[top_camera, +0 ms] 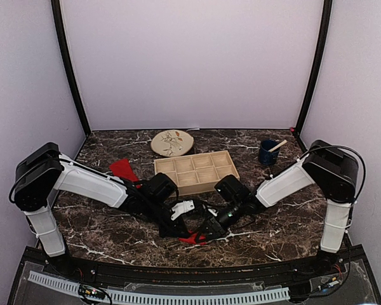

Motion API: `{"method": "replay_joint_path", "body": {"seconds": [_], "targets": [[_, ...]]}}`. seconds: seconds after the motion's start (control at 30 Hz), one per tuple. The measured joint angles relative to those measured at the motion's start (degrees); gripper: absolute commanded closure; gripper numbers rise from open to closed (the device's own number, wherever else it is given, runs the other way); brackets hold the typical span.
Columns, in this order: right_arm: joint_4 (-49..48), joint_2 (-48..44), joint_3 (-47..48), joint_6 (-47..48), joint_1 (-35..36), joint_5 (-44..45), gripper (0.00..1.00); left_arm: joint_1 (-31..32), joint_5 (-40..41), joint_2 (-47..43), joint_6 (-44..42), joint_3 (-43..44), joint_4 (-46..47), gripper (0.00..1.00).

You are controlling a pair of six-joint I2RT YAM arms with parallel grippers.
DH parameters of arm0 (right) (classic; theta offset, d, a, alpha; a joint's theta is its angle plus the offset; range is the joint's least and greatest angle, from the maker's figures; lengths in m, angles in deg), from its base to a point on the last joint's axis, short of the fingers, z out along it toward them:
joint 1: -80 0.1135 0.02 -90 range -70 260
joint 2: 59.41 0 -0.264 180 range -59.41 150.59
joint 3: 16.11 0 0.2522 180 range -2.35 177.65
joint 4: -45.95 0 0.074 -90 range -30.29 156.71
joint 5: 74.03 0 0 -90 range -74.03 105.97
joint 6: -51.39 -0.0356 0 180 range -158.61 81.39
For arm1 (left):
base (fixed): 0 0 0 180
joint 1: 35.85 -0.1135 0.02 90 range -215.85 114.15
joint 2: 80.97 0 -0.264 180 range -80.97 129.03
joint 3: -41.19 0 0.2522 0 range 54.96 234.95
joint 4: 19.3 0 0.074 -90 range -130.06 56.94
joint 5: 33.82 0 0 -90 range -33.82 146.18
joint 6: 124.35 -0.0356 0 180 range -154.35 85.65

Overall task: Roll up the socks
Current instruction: Pick up the sock from the center of the board.

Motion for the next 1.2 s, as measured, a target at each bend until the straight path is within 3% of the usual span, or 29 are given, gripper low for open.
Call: {"method": "replay_joint_path", "body": {"seconds": [0.37,0.87,1.2], "targets": [[-3.9,-4.0,-4.9,-3.0,-0.9,3.1,0.71,0.1,1.8,-1.3,-0.4,-0.2,-0.3,1.0],[-4.0,-11.0,-10.9,-6.6,-5.2,10.2,0.69,-6.3,4.1,-9.2,-0.3,-1.0,-1.9,1.0],[-3.6,-13.8,-11.6,-8.3,-5.6,18.1,0.69,-10.1,15.3,-16.1,1.4,-1.0,0.0,1.0]]}}
